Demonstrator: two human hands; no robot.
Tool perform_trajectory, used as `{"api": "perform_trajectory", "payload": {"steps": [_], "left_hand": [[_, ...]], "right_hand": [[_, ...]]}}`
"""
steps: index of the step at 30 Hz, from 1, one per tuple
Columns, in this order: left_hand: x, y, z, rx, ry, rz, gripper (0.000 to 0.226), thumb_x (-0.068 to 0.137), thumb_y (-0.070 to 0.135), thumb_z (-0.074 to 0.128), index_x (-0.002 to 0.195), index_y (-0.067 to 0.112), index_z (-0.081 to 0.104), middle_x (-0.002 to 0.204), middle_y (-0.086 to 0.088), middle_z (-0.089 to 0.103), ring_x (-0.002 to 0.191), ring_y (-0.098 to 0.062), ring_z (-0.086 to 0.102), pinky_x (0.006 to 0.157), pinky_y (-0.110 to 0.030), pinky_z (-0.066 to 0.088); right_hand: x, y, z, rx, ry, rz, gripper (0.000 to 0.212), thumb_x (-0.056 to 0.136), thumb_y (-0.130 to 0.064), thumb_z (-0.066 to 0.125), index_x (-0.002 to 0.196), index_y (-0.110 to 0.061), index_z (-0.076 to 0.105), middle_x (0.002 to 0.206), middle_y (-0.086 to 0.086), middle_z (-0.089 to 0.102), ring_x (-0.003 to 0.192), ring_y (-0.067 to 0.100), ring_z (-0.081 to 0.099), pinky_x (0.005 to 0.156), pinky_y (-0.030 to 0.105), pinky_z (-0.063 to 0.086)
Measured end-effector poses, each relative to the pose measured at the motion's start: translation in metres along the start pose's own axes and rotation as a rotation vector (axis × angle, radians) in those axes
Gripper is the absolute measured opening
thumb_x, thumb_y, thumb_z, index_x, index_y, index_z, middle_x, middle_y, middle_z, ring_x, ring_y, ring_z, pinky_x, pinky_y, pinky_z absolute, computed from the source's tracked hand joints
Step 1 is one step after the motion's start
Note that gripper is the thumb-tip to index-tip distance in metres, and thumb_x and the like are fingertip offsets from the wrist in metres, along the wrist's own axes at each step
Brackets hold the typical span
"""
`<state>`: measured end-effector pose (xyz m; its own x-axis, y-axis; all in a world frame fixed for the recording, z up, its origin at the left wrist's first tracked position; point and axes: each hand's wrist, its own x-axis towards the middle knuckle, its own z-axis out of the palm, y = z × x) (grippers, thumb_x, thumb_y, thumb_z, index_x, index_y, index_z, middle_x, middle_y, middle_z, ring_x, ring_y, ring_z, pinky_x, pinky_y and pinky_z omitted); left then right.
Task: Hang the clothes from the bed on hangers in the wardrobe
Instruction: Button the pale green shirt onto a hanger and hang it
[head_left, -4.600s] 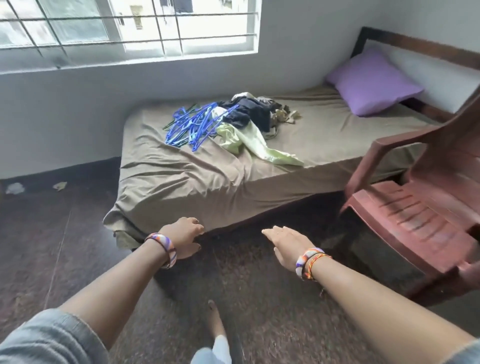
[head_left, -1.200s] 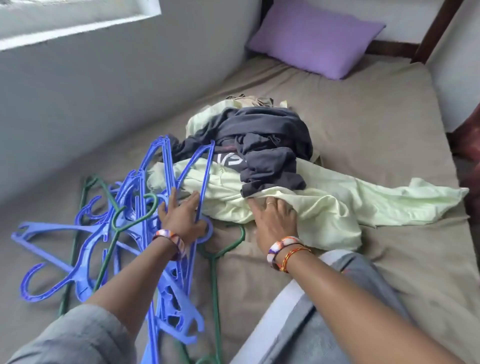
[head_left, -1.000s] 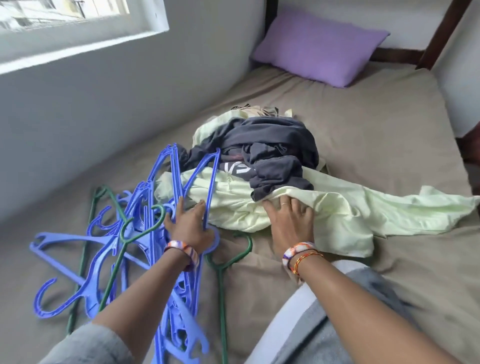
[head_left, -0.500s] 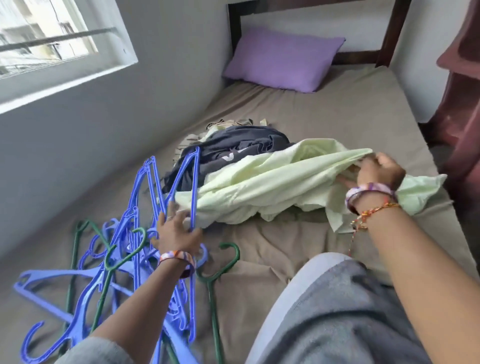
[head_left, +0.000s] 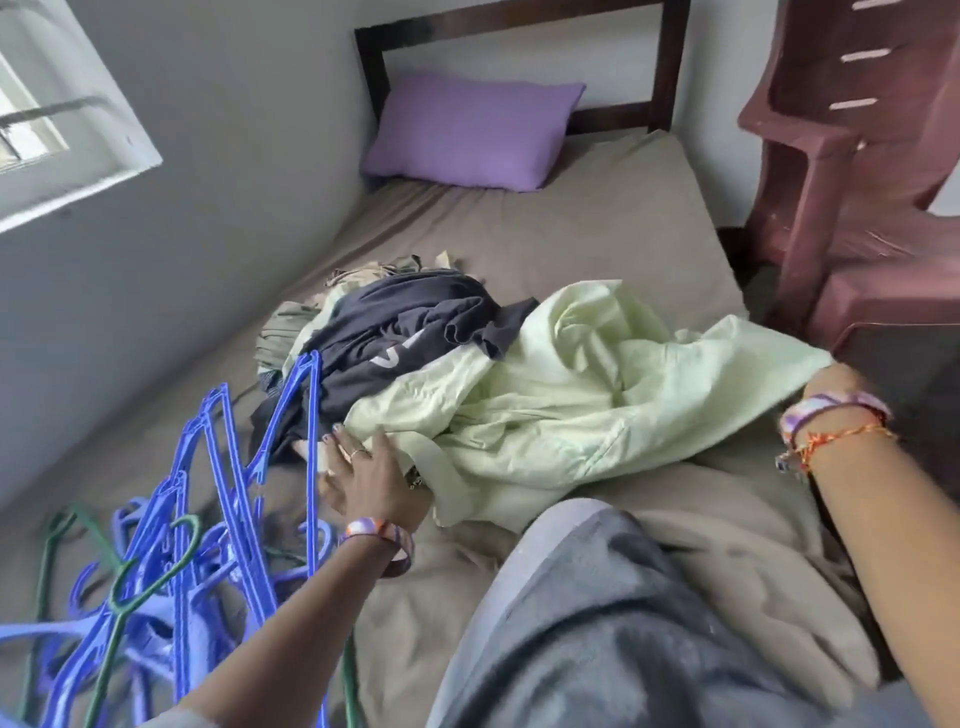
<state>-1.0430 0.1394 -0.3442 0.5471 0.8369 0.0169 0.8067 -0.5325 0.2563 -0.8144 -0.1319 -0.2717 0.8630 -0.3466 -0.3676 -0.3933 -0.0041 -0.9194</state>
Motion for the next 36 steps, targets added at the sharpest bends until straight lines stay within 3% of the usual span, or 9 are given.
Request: {"api": "perform_trajectory", "payload": {"steps": [4,6,10,13,17,21,27,30,36], "left_hand": [[-0.012,0.03,-0.016,-0.058,0.159,0.262,0.035,0.074,0.027,0.059,0.109,0.028,0.068,0.144,-0.009,0.042,0.139,-0.032,0.021,0.108,-0.05,0.018],[-0.013,0.045,-0.035,-0.143,0.328,0.434,0.023,0.07,0.029,0.055,0.074,0.013,0.071,0.094,-0.014,0.07,0.103,-0.036,0.058,0.085,-0.045,0.038],[-0.024,0.111,-0.092,-0.336,0.322,0.648,0.049,0.076,0.05,0.037,0.061,0.005,0.053,0.06,-0.021,0.06,0.059,-0.042,0.056,0.052,-0.035,0.038],[-0.034,0.179,-0.131,-0.275,0.284,0.93,0.052,0.083,0.052,0.048,0.06,0.006,0.05,0.065,-0.024,0.057,0.067,-0.043,0.049,0.057,-0.035,0.029],[-0.038,0.227,-0.168,-0.613,0.35,1.077,0.034,0.074,0.038,0.071,0.086,0.007,0.065,0.075,-0.007,0.063,0.064,-0.016,0.046,0.061,-0.03,0.038],[-0.015,0.219,-0.141,-0.331,0.221,0.975,0.094,0.065,0.055,0.074,0.14,0.014,0.035,0.132,-0.008,0.049,0.117,-0.03,0.05,0.093,-0.04,0.044],[0.032,0.194,-0.082,-0.237,0.065,0.569,0.119,0.04,0.084,0.056,0.138,0.022,0.032,0.135,-0.006,0.044,0.126,-0.031,0.041,0.103,-0.039,0.036],[0.04,0.185,-0.049,-0.234,-0.174,0.407,0.103,0.047,0.067,0.063,0.135,0.02,0.041,0.131,-0.011,0.053,0.121,-0.032,0.049,0.095,-0.032,0.04],[0.031,0.181,-0.02,-0.221,-0.568,0.367,0.034,0.092,0.012,0.051,0.124,0.003,0.057,0.095,-0.004,0.065,0.077,-0.003,0.068,0.066,-0.015,0.048]], "right_hand": [[-0.006,0.032,0.002,-0.022,0.226,-0.167,0.045,0.093,-0.021,0.045,0.135,-0.006,0.042,0.14,0.017,0.042,0.127,0.033,0.043,0.102,0.039,0.033],[-0.028,0.037,0.003,-0.129,0.248,-0.385,0.058,0.083,-0.019,0.057,0.137,-0.01,0.037,0.143,0.013,0.034,0.13,0.032,0.034,0.105,0.044,0.031],[-0.086,0.024,0.008,-0.093,-0.596,-0.811,0.112,0.058,-0.043,0.084,0.144,-0.023,0.014,0.143,-0.006,0.021,0.122,0.0,0.031,0.104,0.012,0.027],[-0.112,0.002,0.007,-0.122,-1.0,-0.664,0.062,0.065,-0.018,0.084,0.114,-0.032,0.048,0.113,-0.017,0.056,0.096,-0.008,0.057,0.079,0.001,0.041],[-0.09,-0.062,-0.01,-0.016,-0.618,-0.649,0.025,0.087,-0.019,0.065,0.111,-0.013,0.059,0.096,-0.005,0.057,0.087,0.006,0.056,0.056,-0.002,0.038],[-0.054,-0.143,-0.041,0.28,-0.38,-0.635,0.012,0.081,-0.033,0.069,0.083,-0.022,0.064,0.103,-0.003,0.067,0.095,0.014,0.062,0.085,0.026,0.05],[-0.033,-0.249,-0.087,0.878,-0.454,-0.562,0.032,0.091,-0.018,0.059,0.12,-0.005,0.055,0.094,0.01,0.067,0.082,0.022,0.068,0.078,0.041,0.057],[-0.027,-0.27,-0.081,0.963,-0.51,-0.492,0.041,0.092,-0.022,0.057,0.127,-0.001,0.053,0.1,0.018,0.061,0.092,0.029,0.06,0.095,0.055,0.046],[-0.019,-0.263,-0.068,0.977,-0.428,-0.389,0.035,0.092,-0.023,0.058,0.12,-0.002,0.056,0.101,0.015,0.066,0.097,0.03,0.066,0.087,0.049,0.053]]}}
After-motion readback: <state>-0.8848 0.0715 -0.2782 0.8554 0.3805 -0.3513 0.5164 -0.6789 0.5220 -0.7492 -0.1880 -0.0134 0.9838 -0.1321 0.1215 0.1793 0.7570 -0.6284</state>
